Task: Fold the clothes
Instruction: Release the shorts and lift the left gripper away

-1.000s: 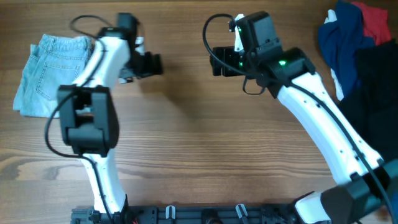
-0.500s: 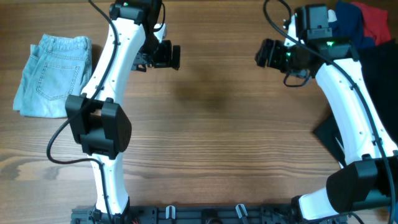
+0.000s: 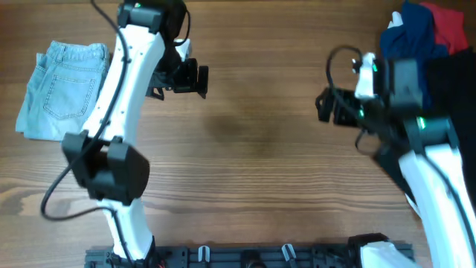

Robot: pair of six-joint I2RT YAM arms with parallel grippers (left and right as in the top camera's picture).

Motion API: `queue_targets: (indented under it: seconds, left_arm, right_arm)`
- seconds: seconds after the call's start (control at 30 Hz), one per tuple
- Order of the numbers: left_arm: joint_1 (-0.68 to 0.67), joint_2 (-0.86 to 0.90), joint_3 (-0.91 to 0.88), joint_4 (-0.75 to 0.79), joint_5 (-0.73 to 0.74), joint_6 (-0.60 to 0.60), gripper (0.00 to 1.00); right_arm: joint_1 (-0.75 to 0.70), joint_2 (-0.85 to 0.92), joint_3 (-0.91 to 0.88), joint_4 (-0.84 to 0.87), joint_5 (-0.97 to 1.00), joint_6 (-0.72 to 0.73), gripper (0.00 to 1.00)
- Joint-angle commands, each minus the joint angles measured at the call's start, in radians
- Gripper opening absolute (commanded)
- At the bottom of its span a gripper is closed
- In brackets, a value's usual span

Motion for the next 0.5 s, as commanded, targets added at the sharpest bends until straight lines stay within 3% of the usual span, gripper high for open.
queue_targets:
  seconds: [0.0, 0.23, 0.47]
  left_arm:
    - [0.006, -0.193, -0.146, 0.079, -0.009, -0.002, 1.0]
    - [0.006, -0.626, -0.62, 0.399, -0.009, -0.001, 1.0]
    - [0.006, -1.075, -1.005, 0.706, -0.013, -0.021, 1.0]
  right_arm:
    - [0.017, -0.198, -0.148, 0.052, 0.055, -0.011, 1.0]
    - [0.03, -0.481, -0.304, 0.085, 0.093, -0.008, 1.0]
    - [0.029, -0.578, -0.343, 0.075, 0.106, -0.007, 1.0]
